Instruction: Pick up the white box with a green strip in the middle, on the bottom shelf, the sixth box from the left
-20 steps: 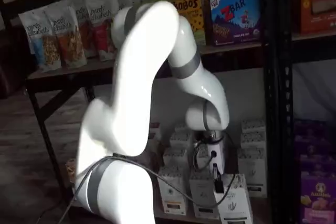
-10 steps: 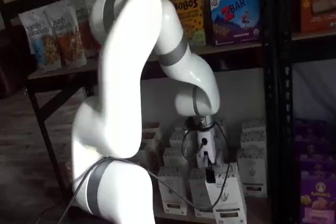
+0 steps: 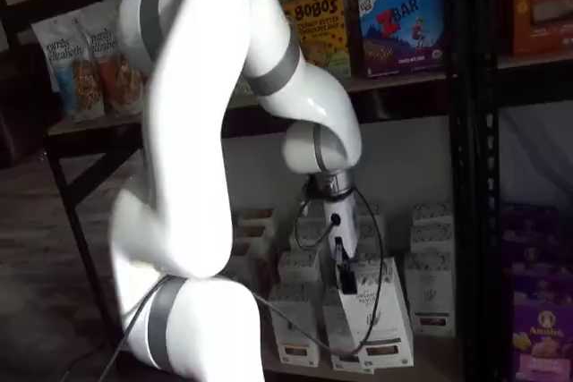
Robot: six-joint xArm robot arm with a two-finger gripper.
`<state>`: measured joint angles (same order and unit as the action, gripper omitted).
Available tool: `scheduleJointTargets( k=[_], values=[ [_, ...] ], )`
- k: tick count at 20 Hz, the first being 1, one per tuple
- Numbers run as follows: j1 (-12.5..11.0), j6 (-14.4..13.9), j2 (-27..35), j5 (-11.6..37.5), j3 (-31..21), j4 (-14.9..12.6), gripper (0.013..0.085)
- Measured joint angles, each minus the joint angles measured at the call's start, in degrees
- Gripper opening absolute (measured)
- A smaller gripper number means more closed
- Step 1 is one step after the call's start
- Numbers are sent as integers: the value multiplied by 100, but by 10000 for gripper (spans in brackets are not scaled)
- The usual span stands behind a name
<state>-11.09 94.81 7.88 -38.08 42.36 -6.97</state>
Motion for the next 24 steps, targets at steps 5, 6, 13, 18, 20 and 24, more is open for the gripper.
scheduleJointTargets(
  k=[5,6,13,18,20,24],
  values=[
    [66,67,-430,-640,37,135,450],
    [74,86,-496,-723,44,167,450],
    [88,287,-993,-1394,203,421,450],
    [79,404,-1290,-2019,481,568,450],
    [78,428,-1351,-2204,583,606,450],
    [72,434,-1431,-2421,715,600,450]
  ],
)
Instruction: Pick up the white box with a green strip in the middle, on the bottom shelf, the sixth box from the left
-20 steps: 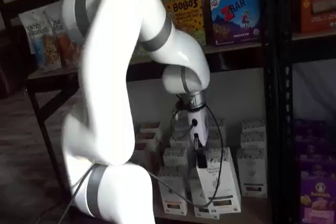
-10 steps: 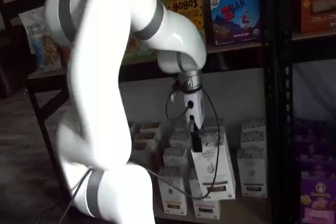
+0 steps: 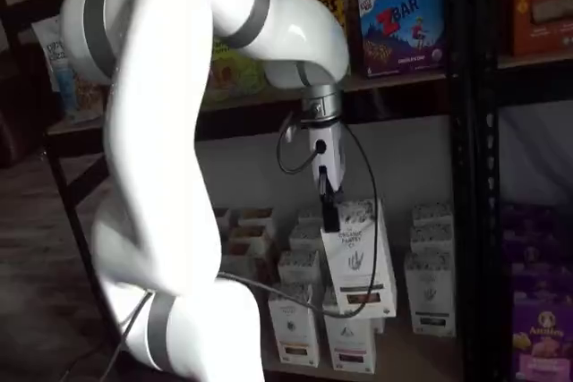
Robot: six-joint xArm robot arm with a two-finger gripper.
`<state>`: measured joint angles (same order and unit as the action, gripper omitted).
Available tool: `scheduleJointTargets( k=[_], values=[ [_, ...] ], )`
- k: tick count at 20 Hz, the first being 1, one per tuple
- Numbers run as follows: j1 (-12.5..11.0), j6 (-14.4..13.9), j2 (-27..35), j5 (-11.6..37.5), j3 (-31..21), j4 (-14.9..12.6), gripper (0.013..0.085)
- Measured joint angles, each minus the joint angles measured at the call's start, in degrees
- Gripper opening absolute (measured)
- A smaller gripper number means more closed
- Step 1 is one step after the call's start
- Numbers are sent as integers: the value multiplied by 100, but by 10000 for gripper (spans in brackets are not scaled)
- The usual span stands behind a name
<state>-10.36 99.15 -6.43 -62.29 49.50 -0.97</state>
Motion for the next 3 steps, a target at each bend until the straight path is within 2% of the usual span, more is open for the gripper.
scheduleJointTargets(
  k=[3],
  values=[
    [-30,35,-46,-70,46,7,450]
  ],
)
